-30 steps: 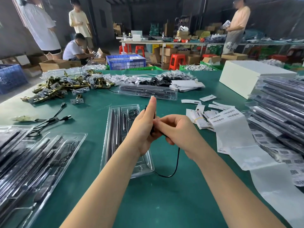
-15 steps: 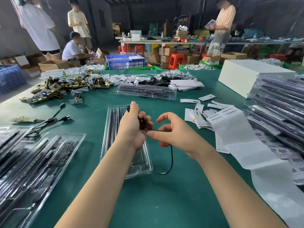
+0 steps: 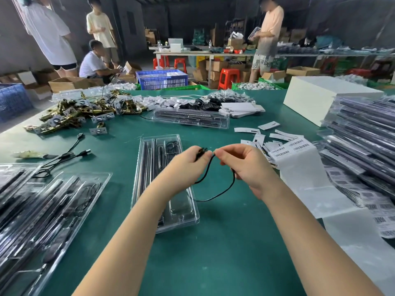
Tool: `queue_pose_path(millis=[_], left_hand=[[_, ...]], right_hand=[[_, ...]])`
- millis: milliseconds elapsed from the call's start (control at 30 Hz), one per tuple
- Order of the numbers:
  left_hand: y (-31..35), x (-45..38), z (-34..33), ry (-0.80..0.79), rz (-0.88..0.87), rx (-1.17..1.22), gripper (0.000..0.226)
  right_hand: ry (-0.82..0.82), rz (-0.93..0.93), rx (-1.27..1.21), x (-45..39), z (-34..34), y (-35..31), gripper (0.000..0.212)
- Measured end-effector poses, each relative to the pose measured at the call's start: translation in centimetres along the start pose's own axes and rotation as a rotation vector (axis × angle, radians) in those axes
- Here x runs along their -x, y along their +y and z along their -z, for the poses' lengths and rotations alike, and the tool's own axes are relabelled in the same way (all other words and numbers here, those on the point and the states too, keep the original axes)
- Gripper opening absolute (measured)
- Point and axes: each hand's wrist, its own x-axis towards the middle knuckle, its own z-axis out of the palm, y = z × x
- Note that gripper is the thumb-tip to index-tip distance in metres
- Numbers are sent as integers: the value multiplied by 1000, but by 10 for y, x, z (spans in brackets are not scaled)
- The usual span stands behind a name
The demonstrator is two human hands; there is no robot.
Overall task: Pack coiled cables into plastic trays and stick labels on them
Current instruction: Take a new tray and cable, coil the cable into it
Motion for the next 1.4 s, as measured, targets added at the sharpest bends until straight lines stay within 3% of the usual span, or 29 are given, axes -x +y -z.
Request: queue_pose_path(millis=[100,200,300,433,533,700,800,900,1100,1167,1233,1300,1400], left_hand=[[3,4,-2,-152,72,277,38],[4,7,-3,-214,-16,366,34],[6,5,-8,-53,32,500,29],[9,2,-13,135,179,816,32],[11,2,-16,137,196,955,24],[12,-3,-10,217,238,1159,23],[8,-7,0,272,212,1335,27],[4,-8,7,291,174,1386,28],[-6,-7,11,256,146,1101,22],[-11,-7,15,239,116,790,25],[-17,-7,22,212,52,334,29],[-22,-5,25,110,10,-47,32],[-22,-2,13,-135,74,-302,32]], right_hand=[[46,13,-43,-2,-1,1,10],[27,-11,-128,-2,-1,2,5],[-29,-48,-238,-3,1,1,12],[-106,-72,-152,-1,0,3,26],[-100,-40,-131,1,-7,7,32],[-37,42,-42,2,-17,10,21],[-228,-54,245,4,-15,14,29],[-431,-119,460,7,-14,21,14],[-495,-133,270,6,-20,27,19],[-463,-156,259,4,-17,30,17],[-387,-192,192,2,-13,33,15],[-316,-225,80,0,-12,37,15],[-215,-237,-32,-1,-15,45,16]])
